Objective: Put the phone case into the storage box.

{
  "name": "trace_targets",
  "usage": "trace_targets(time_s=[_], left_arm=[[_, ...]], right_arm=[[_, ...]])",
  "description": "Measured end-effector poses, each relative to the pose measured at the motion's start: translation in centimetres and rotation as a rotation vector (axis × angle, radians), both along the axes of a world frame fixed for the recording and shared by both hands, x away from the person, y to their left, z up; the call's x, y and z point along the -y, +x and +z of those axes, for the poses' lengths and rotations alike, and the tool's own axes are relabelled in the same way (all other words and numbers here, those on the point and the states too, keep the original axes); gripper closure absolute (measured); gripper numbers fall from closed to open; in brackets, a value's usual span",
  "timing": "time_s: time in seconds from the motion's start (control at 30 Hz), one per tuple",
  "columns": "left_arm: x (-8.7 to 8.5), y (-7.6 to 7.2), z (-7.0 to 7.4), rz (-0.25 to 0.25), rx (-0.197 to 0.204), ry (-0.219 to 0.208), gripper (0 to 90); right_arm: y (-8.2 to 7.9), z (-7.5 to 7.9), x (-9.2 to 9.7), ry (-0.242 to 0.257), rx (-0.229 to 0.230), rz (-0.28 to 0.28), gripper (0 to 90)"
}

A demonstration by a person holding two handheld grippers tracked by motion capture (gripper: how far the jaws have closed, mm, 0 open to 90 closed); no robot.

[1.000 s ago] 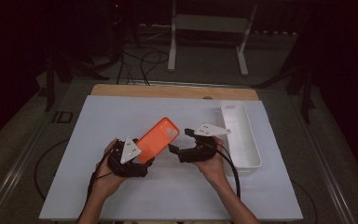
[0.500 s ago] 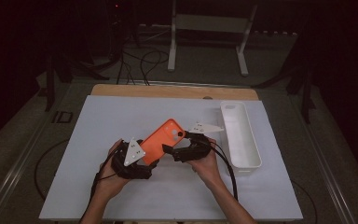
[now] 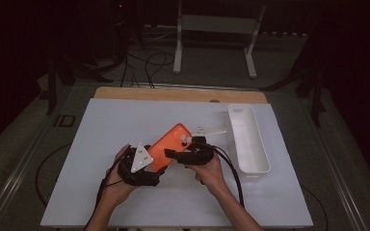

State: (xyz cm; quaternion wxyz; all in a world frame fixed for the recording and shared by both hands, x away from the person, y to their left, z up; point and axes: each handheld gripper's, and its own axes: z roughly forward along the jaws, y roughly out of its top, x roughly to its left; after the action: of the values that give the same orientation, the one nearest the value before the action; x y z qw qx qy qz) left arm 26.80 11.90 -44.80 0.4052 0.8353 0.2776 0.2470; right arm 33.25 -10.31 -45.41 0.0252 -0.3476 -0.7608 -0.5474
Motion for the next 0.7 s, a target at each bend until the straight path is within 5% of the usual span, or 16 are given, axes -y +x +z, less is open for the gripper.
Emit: trace_targets(time_s=[0.3, 0.7], left_arm=[[0.4, 0.1, -0.6, -0.004, -0.018, 0.033, 16.1], [0.6, 0.3, -1.0, 0.012, -0.016, 0.055, 15.9]], right_arm=[[-0.4, 0.3, -0.6, 0.032, -0.040, 0.041, 79.8], [-0.9, 0.7, -1.5, -0.013, -0.040, 0.007, 88.2]])
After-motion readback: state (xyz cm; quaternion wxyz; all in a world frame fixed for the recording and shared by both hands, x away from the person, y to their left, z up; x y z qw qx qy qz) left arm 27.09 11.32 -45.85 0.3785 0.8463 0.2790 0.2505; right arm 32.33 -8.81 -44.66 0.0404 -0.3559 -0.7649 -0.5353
